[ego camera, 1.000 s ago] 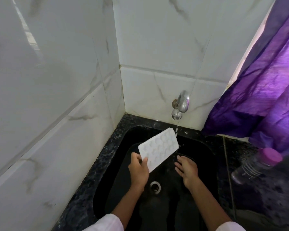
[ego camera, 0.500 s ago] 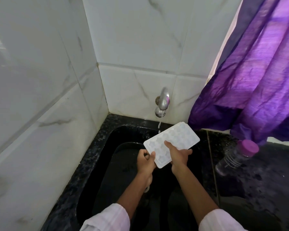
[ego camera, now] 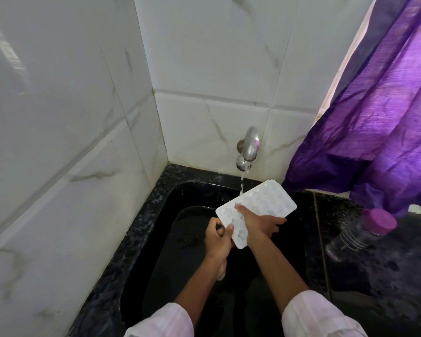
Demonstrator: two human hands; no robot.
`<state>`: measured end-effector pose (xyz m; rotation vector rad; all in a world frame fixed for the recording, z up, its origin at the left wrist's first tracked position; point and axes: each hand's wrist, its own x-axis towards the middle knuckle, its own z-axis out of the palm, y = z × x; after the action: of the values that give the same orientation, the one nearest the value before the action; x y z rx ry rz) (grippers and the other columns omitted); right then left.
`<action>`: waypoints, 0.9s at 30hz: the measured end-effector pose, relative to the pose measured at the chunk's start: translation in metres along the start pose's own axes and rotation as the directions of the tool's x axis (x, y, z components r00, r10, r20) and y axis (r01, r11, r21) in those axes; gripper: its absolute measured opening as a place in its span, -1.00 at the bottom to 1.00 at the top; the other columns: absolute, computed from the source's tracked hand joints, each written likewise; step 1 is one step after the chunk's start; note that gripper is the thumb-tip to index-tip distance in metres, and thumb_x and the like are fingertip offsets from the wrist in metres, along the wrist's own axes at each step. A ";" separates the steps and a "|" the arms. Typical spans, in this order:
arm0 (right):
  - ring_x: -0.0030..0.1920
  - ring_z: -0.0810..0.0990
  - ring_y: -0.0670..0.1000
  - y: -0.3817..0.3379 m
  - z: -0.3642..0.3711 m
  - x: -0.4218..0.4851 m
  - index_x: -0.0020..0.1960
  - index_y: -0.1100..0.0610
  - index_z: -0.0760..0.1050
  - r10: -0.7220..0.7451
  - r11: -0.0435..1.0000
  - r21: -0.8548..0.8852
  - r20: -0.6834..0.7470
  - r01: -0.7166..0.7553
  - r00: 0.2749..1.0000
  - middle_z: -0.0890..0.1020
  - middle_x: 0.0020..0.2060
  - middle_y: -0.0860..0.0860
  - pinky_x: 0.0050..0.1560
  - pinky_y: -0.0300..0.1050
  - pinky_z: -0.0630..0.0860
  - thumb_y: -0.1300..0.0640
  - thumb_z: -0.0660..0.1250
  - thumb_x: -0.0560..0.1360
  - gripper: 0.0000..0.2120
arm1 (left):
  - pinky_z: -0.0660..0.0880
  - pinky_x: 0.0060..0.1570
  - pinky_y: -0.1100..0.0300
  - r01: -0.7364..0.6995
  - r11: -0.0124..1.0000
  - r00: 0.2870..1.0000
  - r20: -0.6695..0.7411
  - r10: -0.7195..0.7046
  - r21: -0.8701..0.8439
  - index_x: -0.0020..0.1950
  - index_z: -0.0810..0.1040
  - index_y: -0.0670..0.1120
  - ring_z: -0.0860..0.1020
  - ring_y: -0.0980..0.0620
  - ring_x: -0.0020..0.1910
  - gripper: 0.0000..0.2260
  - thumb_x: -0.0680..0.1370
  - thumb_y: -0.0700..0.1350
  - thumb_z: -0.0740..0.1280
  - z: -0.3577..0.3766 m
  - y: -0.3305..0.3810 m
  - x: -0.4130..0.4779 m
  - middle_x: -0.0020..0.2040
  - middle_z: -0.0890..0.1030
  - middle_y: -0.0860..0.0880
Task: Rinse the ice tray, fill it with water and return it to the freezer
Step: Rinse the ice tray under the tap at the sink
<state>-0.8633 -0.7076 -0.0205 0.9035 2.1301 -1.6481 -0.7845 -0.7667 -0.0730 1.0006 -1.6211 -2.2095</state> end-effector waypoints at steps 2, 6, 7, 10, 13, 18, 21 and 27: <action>0.30 0.45 0.28 -0.004 0.003 0.001 0.59 0.12 -0.32 0.002 1.000 -0.031 0.009 -0.002 1.000 0.25 0.42 0.20 0.21 0.21 0.47 -0.08 0.67 0.22 0.37 | 0.61 0.05 -0.25 -0.009 1.000 1.000 0.016 0.009 -0.005 0.03 0.47 -0.18 0.70 -0.15 0.00 -0.94 0.60 -0.23 0.34 0.000 0.001 0.002 -0.03 0.72 -0.16; 0.34 0.41 0.28 -0.010 0.007 0.003 0.58 0.14 -0.35 0.008 0.999 -0.053 0.005 -0.008 1.000 0.23 0.43 0.22 0.25 0.20 0.44 -0.10 0.64 0.24 0.37 | 0.62 0.05 -0.22 -0.015 1.000 0.999 0.031 0.015 -0.015 0.03 0.45 -0.17 0.71 -0.13 -0.01 -0.94 0.61 -0.24 0.33 0.002 0.006 0.003 -0.04 0.73 -0.14; 0.33 0.41 0.28 -0.011 0.008 0.003 0.58 0.14 -0.34 0.006 0.999 -0.054 0.005 -0.005 1.000 0.23 0.43 0.22 0.24 0.20 0.45 -0.11 0.64 0.24 0.36 | 0.62 0.05 -0.22 -0.019 1.000 0.999 0.032 0.020 -0.016 0.02 0.46 -0.16 0.71 -0.13 -0.02 -0.94 0.61 -0.23 0.33 0.003 0.006 0.004 -0.04 0.73 -0.14; 0.32 0.44 0.27 -0.011 0.008 0.004 0.59 0.14 -0.33 -0.004 0.999 -0.047 0.022 0.005 1.000 0.23 0.43 0.22 0.22 0.18 0.46 -0.11 0.65 0.24 0.36 | 0.61 0.05 -0.26 -0.037 0.999 0.999 0.025 0.037 -0.011 -0.01 0.46 -0.12 0.71 -0.15 -0.01 -0.92 0.59 -0.22 0.36 0.002 0.006 0.008 -0.05 0.73 -0.14; 0.36 0.40 0.25 -0.014 0.008 0.005 0.59 0.12 -0.33 0.013 0.999 -0.040 0.038 -0.012 0.999 0.22 0.44 0.21 0.27 0.18 0.44 -0.08 0.66 0.23 0.37 | 0.61 0.05 -0.25 -0.045 0.999 0.999 0.028 0.045 -0.002 -0.01 0.46 -0.11 0.71 -0.12 0.00 -0.93 0.60 -0.23 0.34 0.000 0.007 0.011 -0.03 0.73 -0.13; 0.42 0.32 0.22 -0.019 0.008 0.007 0.59 0.11 -0.33 0.086 0.996 -0.043 0.061 -0.083 0.994 0.17 0.47 0.18 0.35 0.19 0.37 -0.03 0.67 0.23 0.36 | 0.62 0.06 -0.23 -0.059 0.998 0.997 0.049 0.058 0.028 -0.04 0.51 0.03 0.70 -0.09 0.02 -0.87 0.58 -0.20 0.37 -0.005 0.001 0.010 0.01 0.72 -0.10; 0.44 0.30 0.22 -0.019 0.009 0.007 0.59 0.11 -0.34 0.114 0.992 -0.056 0.055 -0.111 0.992 0.15 0.49 0.17 0.37 0.17 0.35 -0.05 0.65 0.26 0.35 | 0.62 0.06 -0.22 -0.071 0.997 0.996 0.053 0.069 0.038 -0.03 0.52 0.05 0.70 -0.09 0.02 -0.87 0.57 -0.18 0.38 -0.006 -0.002 0.008 0.01 0.72 -0.10; 0.41 0.34 0.21 -0.015 0.009 0.006 0.59 0.12 -0.35 0.107 0.993 -0.052 0.043 -0.105 0.993 0.19 0.46 0.19 0.35 0.14 0.37 -0.07 0.64 0.28 0.34 | 0.62 0.04 -0.22 -0.092 0.993 0.994 0.062 0.087 0.073 -0.03 0.52 0.04 0.71 -0.08 -0.01 -0.90 0.57 -0.16 0.37 -0.008 0.000 0.011 -0.02 0.72 -0.10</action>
<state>-0.8782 -0.7170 -0.0155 0.9378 2.0460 -1.5432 -0.7877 -0.7783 -0.0781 0.8706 -1.7510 -2.1528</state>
